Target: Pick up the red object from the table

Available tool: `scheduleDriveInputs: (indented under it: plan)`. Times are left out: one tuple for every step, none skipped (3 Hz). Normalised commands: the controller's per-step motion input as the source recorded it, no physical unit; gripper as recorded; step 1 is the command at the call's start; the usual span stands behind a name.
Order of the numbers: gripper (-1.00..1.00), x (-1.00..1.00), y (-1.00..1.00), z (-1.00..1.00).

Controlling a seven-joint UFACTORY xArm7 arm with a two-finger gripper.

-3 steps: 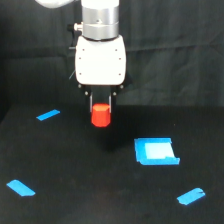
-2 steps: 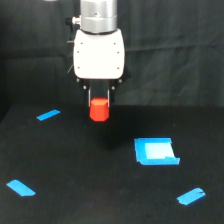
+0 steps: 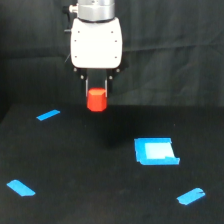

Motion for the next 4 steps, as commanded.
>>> scheduleDriveInputs:
  plan:
    - [-0.88,-0.08,-0.06,0.54]
    - [-0.92,-0.04,-0.02,0.25]
    - [-0.93,-0.03,-0.01,0.11]
    - [-0.92,-0.03,0.00,0.08]
